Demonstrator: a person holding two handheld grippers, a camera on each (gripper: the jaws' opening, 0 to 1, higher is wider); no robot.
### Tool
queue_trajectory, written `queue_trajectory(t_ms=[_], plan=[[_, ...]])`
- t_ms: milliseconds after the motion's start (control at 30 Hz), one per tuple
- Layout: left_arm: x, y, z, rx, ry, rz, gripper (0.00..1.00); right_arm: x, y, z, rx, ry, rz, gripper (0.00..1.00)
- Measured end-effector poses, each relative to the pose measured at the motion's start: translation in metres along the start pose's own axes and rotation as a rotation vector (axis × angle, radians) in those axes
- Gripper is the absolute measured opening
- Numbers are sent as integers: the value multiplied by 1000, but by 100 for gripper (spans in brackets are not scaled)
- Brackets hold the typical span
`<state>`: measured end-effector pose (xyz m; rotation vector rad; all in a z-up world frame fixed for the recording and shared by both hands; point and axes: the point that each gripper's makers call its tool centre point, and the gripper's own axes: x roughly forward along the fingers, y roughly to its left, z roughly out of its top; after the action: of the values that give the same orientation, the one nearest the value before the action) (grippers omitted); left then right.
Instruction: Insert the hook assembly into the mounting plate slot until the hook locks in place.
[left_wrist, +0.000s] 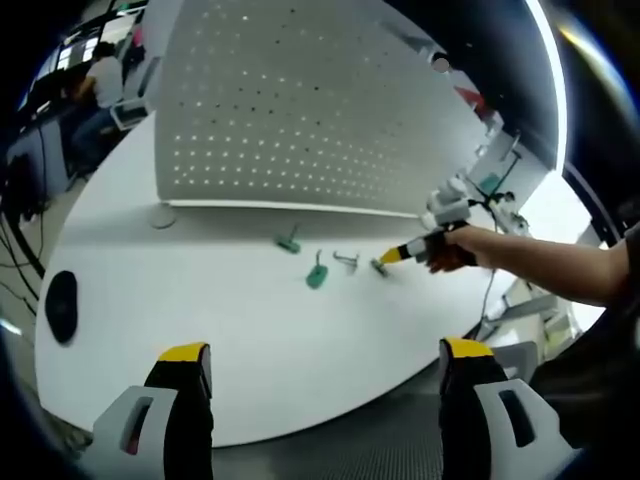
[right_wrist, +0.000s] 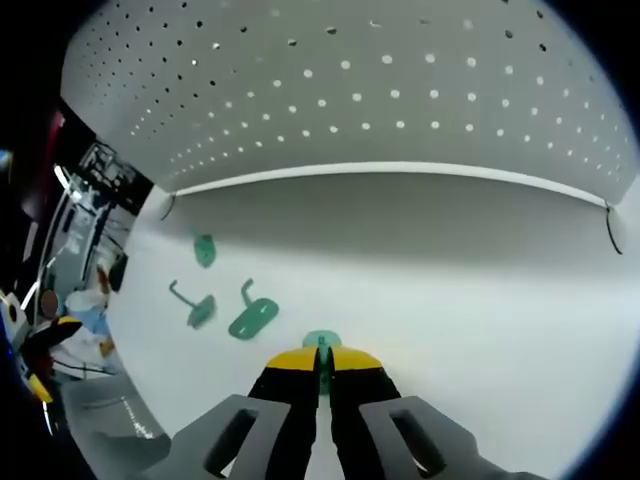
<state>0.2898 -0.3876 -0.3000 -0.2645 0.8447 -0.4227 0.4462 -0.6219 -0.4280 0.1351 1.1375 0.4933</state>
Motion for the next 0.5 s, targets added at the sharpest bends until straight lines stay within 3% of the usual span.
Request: queue_trajectory(t_ms=[500], plan=[[-4, -6, 10, 22, -19, -18, 94, -10, 8, 5, -29, -62, 3, 0]])
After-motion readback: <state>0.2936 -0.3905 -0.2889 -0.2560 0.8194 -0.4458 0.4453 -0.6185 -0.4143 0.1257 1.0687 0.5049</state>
